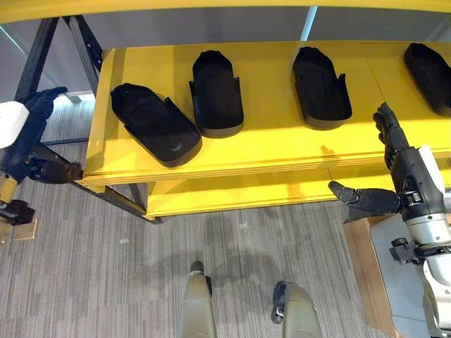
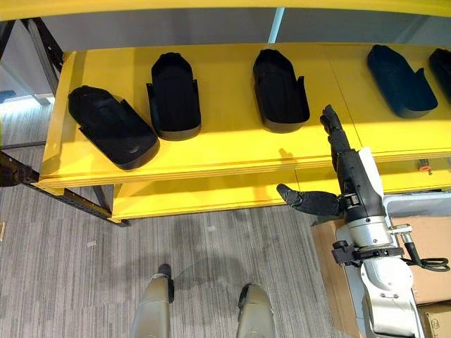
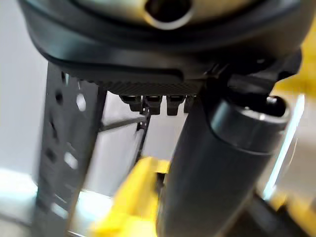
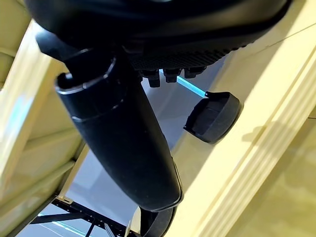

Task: Move parts from the plastic box to the shelf.

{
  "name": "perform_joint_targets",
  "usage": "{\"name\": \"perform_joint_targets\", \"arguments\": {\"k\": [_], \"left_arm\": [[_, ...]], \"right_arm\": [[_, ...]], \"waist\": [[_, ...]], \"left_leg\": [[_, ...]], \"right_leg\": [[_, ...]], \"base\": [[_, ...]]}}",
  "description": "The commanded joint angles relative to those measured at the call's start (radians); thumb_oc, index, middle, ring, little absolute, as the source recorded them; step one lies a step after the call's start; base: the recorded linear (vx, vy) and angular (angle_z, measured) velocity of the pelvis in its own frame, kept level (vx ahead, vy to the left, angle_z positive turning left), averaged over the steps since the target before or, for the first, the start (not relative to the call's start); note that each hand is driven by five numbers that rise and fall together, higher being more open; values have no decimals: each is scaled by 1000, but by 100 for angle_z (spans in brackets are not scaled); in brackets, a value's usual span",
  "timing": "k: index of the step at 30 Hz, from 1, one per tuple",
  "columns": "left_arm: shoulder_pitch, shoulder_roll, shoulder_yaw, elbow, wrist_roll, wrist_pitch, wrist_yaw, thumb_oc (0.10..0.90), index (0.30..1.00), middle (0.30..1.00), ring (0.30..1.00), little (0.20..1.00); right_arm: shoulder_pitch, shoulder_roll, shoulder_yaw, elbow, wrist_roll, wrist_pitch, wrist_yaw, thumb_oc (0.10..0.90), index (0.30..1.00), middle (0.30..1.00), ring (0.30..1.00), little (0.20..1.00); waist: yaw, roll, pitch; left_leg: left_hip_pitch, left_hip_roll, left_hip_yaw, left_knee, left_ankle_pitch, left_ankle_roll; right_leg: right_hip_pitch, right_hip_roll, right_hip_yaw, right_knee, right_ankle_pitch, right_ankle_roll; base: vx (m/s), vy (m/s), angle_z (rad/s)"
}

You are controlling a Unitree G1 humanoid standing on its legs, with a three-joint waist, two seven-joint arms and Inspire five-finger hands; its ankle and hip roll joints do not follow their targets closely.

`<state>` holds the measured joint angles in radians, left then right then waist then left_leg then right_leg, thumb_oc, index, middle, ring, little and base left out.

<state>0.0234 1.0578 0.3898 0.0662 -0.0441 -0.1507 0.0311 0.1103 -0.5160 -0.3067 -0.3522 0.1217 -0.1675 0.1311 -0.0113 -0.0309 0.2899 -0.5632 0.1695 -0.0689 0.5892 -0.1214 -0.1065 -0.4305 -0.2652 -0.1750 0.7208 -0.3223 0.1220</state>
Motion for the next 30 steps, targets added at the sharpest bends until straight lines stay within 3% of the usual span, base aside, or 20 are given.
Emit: {"name": "perform_joint_targets", "arguments": {"k": [1, 3, 6, 14, 24, 30], "left_arm": [[-159, -51, 49, -23, -214, -55, 81, 900, 1000, 1000, 1000, 1000], [-186, -107, 17, -29, -265, -61, 98, 900, 1000, 1000, 1000, 1000], [-225, -158, -37, -14, -297, -59, 105, 900, 1000, 1000, 1000, 1000], [-379, -390, -193, -8, -521, -118, 187, 900, 1000, 1000, 1000, 1000], [-488, -551, -320, -10, -615, -155, 254, 900, 1000, 1000, 1000, 1000], [-547, -571, -337, 19, -644, -180, 301, 900, 1000, 1000, 1000, 1000]], "right_arm": [[-89, -9, -34, -105, 36, -75, -59, 900, 1000, 1000, 1000, 1000], [-97, -11, -19, -95, 29, -69, -68, 900, 1000, 1000, 1000, 1000], [-104, -15, 0, -80, 16, -64, -80, 900, 1000, 1000, 1000, 1000], [-151, -13, 98, -49, 1, -70, -111, 900, 1000, 1000, 1000, 1000], [-181, -13, 175, -43, -8, -86, -141, 900, 1000, 1000, 1000, 1000], [-188, -20, 196, -48, -5, -97, -154, 900, 1000, 1000, 1000, 1000]], "waist": [[-45, 12, -56], [-47, 12, -50], [-54, 9, -53], [-73, -1, -45], [-91, -19, -51], [-101, -27, -55]], "left_leg": [[64, -9, 41, -3, -75, 73], [54, -6, 47, -5, -50, 80], [64, -7, 39, -4, -68, 73], [57, -1, 50, -16, -35, 78], [53, 1, 53, -18, -30, 76], [51, 6, 55, -19, -28, 74]], "right_leg": [[87, 43, 25, -80, 2, -50], [74, 41, 15, -78, 21, -59], [80, 45, 26, -72, 3, -57], [63, 45, 19, -73, 27, -67], [54, 49, 23, -69, 32, -68], [49, 52, 28, -74, 38, -66]], "base": [[0, 0, 0], [-108, 13, -3], [8, -5, -3], [-43, 7, -4], [0, 0, 0], [0, 0, 0]]}}
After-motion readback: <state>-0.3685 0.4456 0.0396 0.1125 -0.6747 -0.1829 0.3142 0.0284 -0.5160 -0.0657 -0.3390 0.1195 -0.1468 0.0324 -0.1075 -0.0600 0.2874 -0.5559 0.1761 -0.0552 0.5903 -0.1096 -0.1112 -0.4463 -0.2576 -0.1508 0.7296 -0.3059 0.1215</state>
